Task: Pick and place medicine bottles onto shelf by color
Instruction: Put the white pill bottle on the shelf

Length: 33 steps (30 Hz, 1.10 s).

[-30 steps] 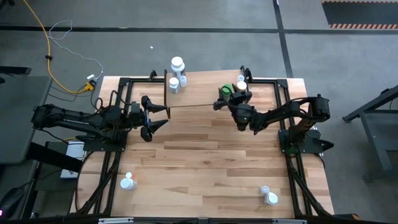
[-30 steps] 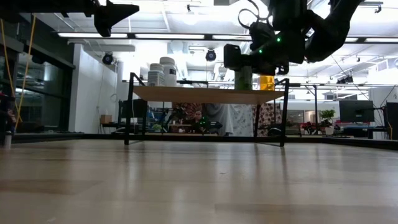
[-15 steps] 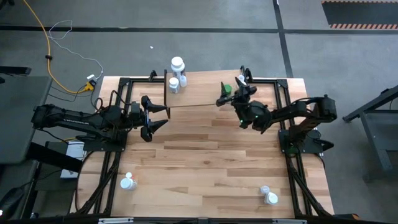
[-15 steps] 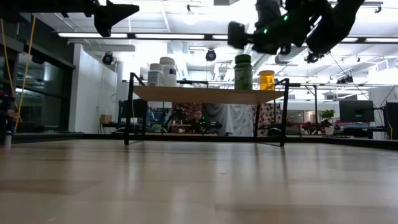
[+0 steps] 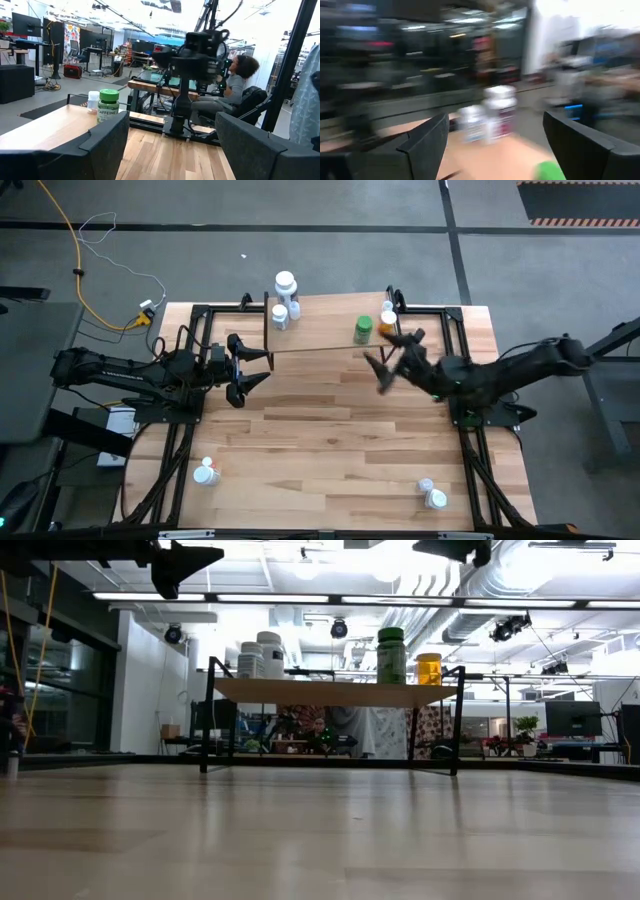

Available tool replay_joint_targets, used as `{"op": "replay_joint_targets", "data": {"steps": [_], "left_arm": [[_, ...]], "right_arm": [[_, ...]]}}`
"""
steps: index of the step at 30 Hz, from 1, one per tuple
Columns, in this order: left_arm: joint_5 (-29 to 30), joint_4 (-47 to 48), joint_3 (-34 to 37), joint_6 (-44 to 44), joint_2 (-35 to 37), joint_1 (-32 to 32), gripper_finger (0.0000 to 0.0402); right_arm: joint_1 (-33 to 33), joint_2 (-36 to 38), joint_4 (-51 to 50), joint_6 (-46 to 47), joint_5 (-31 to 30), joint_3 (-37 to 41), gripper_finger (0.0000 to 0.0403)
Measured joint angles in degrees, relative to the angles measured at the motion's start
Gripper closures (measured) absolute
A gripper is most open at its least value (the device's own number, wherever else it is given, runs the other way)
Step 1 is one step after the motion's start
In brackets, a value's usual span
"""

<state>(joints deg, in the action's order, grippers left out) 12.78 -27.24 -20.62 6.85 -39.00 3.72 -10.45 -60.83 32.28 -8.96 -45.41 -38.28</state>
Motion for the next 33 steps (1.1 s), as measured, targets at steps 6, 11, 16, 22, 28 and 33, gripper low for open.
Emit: {"op": "replay_joint_targets", "data": {"steps": [6, 11, 16, 22, 28, 33], "left_arm": [[0.00, 0.00, 0.01, 0.01, 0.01, 0.00, 0.0115], [0.02, -0.02, 0.00, 0.07, 0.00, 0.00, 0.0115], [0.02, 0.00, 0.01, 0.44, 0.01, 0.00, 0.0115], [0.02, -0.01, 0.00, 0.46, 0.01, 0.00, 0.0115], [0.02, 0.06, 0.00, 0.46, 0.02, -0.02, 0.0115], [0.02, 0.06, 0.00, 0.48, 0.01, -0.01, 0.0115]], "right_arm": [[-4.74, 11.61, -23.02, 20.33, 21.10, 0.00, 0.0088], [-7.89, 12.07, -27.26, 27.85, 22.49, 0.02, 0.0088], [-10.85, 7.66, -28.69, 32.21, 26.17, 0.11, 0.0088], [-14.78, 3.14, -35.22, 50.56, 41.75, -0.74, 0.0088], [-23.65, -4.20, -55.99, 77.32, 44.73, -6.78, 0.0088], [-31.85, -11.86, -70.29, 100.57, 50.03, -11.40, 0.0088]]}}
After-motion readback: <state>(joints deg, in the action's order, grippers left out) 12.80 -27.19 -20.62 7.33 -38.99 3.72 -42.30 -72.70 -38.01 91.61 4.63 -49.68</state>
